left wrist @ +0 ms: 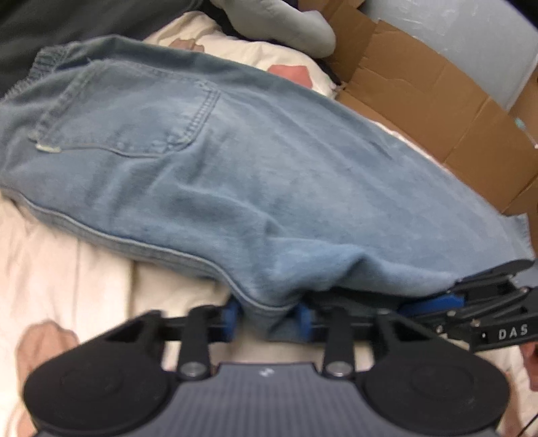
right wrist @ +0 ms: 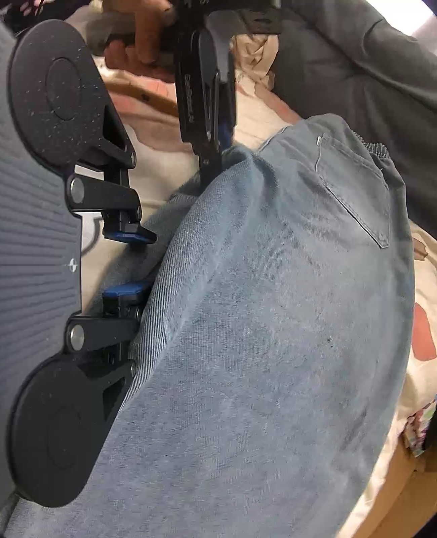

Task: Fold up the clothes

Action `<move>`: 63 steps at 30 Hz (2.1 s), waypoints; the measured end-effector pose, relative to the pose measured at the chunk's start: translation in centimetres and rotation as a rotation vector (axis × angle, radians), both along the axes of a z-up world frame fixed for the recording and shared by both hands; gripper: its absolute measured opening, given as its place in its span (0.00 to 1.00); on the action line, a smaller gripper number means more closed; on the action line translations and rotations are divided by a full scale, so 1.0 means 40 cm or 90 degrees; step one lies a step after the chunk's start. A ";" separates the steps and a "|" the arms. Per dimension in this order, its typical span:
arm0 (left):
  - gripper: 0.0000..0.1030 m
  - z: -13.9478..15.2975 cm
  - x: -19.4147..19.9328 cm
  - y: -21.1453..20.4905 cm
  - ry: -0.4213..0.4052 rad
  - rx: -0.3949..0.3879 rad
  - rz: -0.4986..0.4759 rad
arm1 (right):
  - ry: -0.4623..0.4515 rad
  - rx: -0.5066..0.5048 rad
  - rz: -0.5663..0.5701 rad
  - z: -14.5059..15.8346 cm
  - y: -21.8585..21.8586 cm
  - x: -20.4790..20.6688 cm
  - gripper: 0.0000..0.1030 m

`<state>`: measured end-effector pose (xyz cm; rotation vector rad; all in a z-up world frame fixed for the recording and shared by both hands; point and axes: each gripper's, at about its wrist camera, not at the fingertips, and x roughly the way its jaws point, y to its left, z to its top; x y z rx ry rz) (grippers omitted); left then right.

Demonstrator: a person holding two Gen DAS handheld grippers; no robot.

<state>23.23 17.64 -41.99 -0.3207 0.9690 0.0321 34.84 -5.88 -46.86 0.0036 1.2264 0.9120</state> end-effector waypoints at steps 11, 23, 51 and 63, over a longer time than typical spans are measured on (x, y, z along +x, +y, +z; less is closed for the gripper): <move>0.15 0.019 -0.021 0.052 0.031 -0.036 0.018 | 0.057 0.070 -0.142 0.037 -0.247 0.014 0.30; 0.29 0.019 0.010 -0.011 0.060 0.051 -0.004 | 0.035 0.092 -0.434 0.073 -0.584 -0.049 0.30; 0.13 0.072 0.061 0.009 0.132 0.075 -0.090 | -0.024 0.133 -0.996 -0.093 -1.071 -0.133 0.37; 0.13 0.066 0.093 -0.018 0.175 0.102 -0.111 | -0.069 0.190 -1.053 -0.108 -1.100 -0.111 0.22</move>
